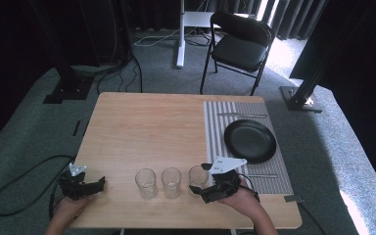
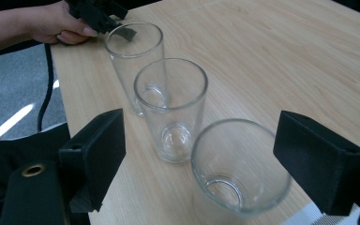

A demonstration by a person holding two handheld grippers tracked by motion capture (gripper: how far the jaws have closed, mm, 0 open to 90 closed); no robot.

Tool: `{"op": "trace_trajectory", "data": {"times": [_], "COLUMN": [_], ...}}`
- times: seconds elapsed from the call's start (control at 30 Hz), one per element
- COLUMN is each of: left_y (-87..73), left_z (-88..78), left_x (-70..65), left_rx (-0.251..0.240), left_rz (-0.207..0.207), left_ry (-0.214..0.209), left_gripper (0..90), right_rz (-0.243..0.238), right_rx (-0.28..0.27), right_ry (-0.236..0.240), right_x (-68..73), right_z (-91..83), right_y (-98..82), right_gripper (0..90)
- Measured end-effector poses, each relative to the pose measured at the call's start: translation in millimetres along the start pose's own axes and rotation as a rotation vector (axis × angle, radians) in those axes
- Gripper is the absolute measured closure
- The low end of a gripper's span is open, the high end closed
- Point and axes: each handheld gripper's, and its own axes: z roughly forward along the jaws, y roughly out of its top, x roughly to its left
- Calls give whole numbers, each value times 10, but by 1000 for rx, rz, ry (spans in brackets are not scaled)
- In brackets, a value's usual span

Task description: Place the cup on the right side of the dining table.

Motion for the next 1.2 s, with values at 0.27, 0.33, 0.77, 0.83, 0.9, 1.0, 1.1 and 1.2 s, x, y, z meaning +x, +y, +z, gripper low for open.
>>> {"op": "trace_trajectory", "data": {"times": [0.27, 0.33, 0.77, 0.83, 0.9, 1.0, 1.1, 1.2], "left_y": [0, 0, 0, 0, 0, 0, 1, 0], "left_z": [0, 0, 0, 0, -1, -1, -1, -1], "left_x": [0, 0, 0, 0, 0, 1, 1, 3], "left_rx": [0, 0, 0, 0, 1, 1, 2, 1], "left_rz": [0, 0, 0, 0, 0, 0, 0, 5], "left_ry": [0, 0, 0, 0, -1, -1, -1, -5], "left_gripper": [4, 4, 4, 4, 4, 4, 4, 4], "right_rz": [-21, -28, -55, -55, -60, -71, -79, -91], "right_rx": [1, 8, 32, 36, 46, 58, 67, 76], "right_ry": [26, 37, 79, 85, 94, 106, 114, 125], "right_x": [40, 57, 116, 121, 141, 170, 201, 229], "right_z": [159, 196, 431, 452, 505, 571, 637, 705], "right_y": [177, 218, 435, 446, 472, 509, 552, 599], "right_gripper": [167, 166, 166, 167, 166, 167, 166, 167]}}
